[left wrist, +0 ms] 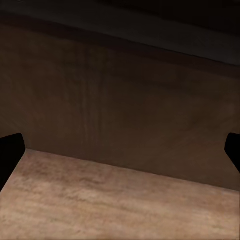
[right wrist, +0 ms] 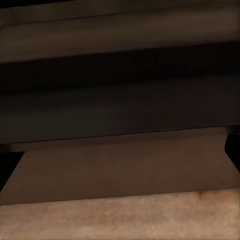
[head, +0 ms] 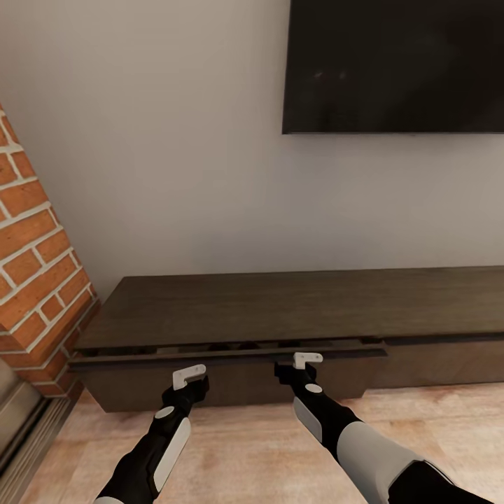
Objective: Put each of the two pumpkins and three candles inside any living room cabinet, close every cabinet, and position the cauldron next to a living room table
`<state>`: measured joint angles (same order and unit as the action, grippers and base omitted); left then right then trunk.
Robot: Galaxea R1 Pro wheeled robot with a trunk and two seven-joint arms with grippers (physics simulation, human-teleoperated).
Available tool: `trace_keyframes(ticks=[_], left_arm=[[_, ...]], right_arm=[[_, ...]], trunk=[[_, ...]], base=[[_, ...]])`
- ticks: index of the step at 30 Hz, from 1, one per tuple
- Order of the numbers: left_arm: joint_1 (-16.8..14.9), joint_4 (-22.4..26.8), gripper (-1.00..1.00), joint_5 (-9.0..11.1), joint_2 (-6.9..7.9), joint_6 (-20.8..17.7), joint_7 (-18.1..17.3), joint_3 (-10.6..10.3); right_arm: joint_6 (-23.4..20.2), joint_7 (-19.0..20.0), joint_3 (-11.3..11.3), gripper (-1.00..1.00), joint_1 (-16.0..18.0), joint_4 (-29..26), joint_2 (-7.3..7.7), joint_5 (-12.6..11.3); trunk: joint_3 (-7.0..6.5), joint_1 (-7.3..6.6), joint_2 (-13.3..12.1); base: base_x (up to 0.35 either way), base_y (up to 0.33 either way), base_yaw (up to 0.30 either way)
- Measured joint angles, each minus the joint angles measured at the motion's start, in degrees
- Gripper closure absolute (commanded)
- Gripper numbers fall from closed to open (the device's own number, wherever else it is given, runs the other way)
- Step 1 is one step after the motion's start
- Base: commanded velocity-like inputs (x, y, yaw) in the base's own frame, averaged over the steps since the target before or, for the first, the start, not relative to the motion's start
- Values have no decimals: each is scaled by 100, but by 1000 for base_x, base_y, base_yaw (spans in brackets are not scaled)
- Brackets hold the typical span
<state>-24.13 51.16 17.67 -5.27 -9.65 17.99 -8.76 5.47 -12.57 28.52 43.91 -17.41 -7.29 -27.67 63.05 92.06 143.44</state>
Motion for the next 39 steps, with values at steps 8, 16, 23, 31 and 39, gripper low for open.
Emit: trace_keyframes(ticks=[8, 16, 23, 31, 39], left_arm=[[-1, 0, -100, 0, 0, 14, 3, 2], [0, 0, -100, 0, 0, 0, 5, 6], [-1, 1, -100, 0, -1, 22, 9, 3], [2, 0, -100, 0, -9, -2, 12, 5], [0, 4, -100, 6, -17, -30, 12, 6]], right_arm=[[3, -1, -6, -100, 1, -1, 0, 11], [5, 2, 9, -100, -2, 5, 0, -14], [2, -2, 11, -100, -3, 14, 1, -28], [8, 0, -13, -100, 3, -8, 0, 34], [-6, 6, -10, -100, 3, -11, 0, 43]], trunk=[[0, 0, 0], [0, 0, 0], [1, 0, 0], [-1, 0, 0], [-1, 0, 0]], base=[[98, 0, 0], [70, 0, 0], [42, 0, 0], [-268, 0, 0], [-336, 0, 0]])
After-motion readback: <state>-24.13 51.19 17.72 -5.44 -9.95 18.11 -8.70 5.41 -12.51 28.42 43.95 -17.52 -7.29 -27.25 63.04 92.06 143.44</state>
